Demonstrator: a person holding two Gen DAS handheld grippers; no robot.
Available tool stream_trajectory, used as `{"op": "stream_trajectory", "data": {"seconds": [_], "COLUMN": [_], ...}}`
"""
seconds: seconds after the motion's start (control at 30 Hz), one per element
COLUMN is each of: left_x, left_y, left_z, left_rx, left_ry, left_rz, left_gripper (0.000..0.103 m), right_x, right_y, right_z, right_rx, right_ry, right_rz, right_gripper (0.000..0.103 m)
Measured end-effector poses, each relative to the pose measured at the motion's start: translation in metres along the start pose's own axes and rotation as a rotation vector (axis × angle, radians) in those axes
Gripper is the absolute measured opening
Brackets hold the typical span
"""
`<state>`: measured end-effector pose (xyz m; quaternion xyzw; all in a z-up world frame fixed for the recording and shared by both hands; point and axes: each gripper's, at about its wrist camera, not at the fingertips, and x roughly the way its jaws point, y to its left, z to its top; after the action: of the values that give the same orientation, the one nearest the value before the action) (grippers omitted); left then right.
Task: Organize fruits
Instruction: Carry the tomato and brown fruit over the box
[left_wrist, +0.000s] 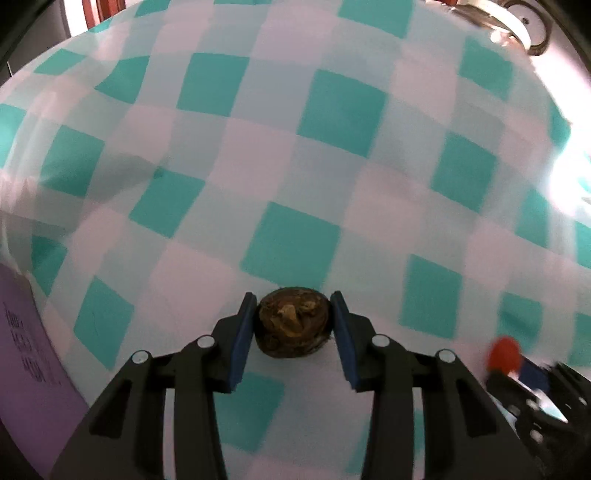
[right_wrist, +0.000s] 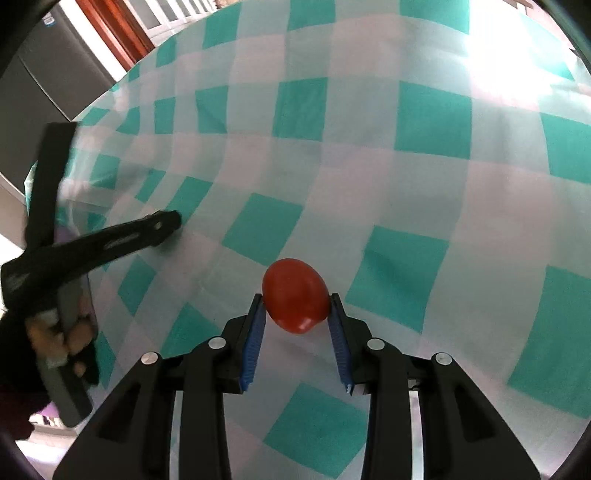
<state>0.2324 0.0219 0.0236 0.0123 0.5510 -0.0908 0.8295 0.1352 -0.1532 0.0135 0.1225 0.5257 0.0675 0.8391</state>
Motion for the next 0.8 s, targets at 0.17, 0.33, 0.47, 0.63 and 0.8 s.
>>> {"op": "stream_trajectory", "data": {"seconds": [0.17,0.33,0.47,0.63,0.8], "left_x": [-0.034,-0.118,-0.198,-0.291,-0.357], "left_y": [-0.005,-0.017,-0.019,-0.019,-0.009], "left_z": [0.009,0.012,0.002,-0.034,-0.069], "left_rx": [0.010,0.091,0.153,0.193,0.245], "left_ry": [0.009,-0.104,-0.209,-0.318,-0.405], "left_rz": [-0.109,-0.119,-0.121,-0.146,-0.152], "left_gripper": [0.041,0.041,0.041,0.041,0.041], "right_x": [-0.006,-0.058,-0.139,-0.222,-0.288], "right_y": [0.010,0.019,0.042,0.070,0.089], "right_z": [0.010,0.027,0.027,0.011,-0.017], "right_rx": [-0.027,0.003,-0.001,-0.061,-0.087], "right_ry": [0.032,-0.024,-0.128,-0.225,-0.295], "right_rz": [-0.014,-0.038,-0.059,-0.096,-0.132], "right_gripper": [0.034,0.034,0.034,0.034,0.034]}}
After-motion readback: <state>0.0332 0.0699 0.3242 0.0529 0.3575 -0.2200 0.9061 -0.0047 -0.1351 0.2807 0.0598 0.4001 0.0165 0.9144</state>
